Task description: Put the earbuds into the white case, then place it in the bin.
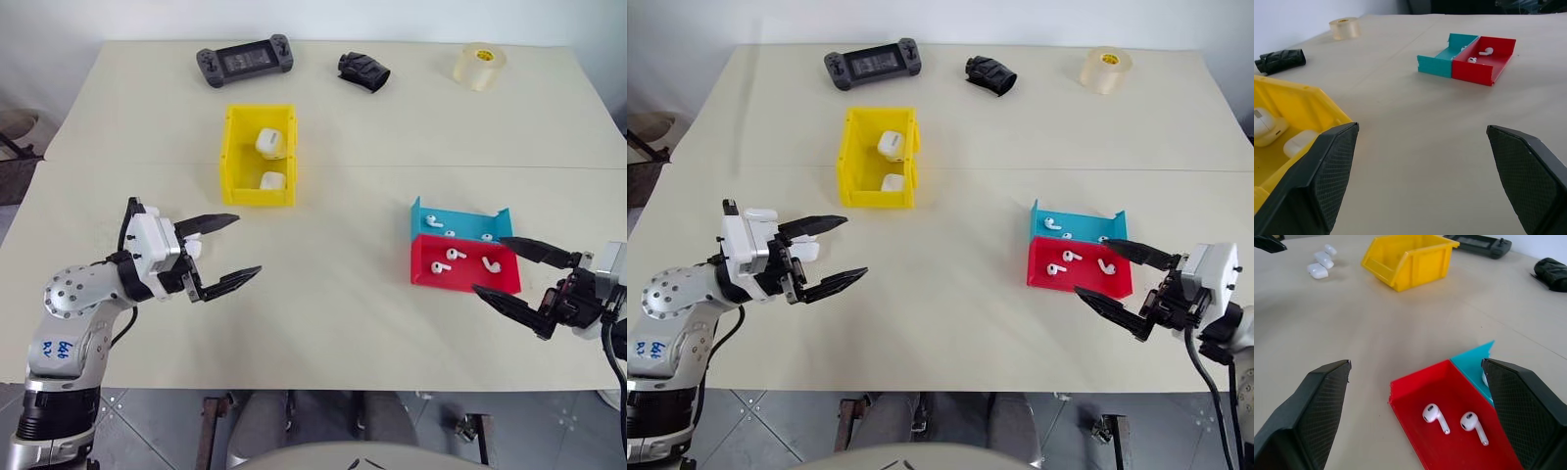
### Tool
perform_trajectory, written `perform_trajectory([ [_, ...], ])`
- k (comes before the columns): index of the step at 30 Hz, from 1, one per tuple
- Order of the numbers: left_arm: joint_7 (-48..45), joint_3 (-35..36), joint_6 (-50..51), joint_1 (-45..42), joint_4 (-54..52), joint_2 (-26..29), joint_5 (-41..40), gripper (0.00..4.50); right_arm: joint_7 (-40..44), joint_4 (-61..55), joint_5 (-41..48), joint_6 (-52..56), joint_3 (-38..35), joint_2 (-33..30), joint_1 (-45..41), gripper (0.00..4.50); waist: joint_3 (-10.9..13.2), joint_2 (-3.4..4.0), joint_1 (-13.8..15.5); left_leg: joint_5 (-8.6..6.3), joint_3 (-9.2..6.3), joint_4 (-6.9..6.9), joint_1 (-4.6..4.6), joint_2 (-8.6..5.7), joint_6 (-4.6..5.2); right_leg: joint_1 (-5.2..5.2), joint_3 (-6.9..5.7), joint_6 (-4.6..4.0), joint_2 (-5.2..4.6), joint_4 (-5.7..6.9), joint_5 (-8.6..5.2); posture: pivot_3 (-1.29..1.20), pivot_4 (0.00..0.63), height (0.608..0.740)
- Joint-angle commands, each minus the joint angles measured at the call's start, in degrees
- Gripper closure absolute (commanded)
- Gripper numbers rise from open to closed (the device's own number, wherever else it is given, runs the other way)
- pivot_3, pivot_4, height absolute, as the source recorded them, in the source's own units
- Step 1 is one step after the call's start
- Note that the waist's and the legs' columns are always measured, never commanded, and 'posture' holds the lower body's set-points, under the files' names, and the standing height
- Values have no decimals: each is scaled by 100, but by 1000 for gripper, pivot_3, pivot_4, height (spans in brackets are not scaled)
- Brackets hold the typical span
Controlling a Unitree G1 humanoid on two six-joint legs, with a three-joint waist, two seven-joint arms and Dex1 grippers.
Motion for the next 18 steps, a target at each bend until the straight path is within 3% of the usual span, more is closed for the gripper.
perform_trajectory([
  [1,218,96,-33,-44,-108,-71,11,42,34,-293,126,33,181,3,-93,0,0,0,0,0,0,0,0,0,0,0,0,0,0,0,0,0,150,740],
  [5,620,390,74,171,-261,-180,-55,42,-20,-451,170,86,567,115,-326,0,0,0,-2,0,-1,0,0,0,0,0,0,0,0,0,0,0,150,740],
  [9,1547,1135,151,1217,-895,-502,170,42,-49,-594,174,93,1357,421,-980,0,0,0,-133,-3,7,-11,6,9,-5,-3,6,0,3,-6,0,0,150,740],
  [18,3068,2160,577,3362,-2110,-1482,586,42,249,-301,34,-129,2263,890,-1793,0,-3,-8,-11,-9,3,-10,1,5,-9,4,4,-1,-1,-35,0,0,150,740],
])
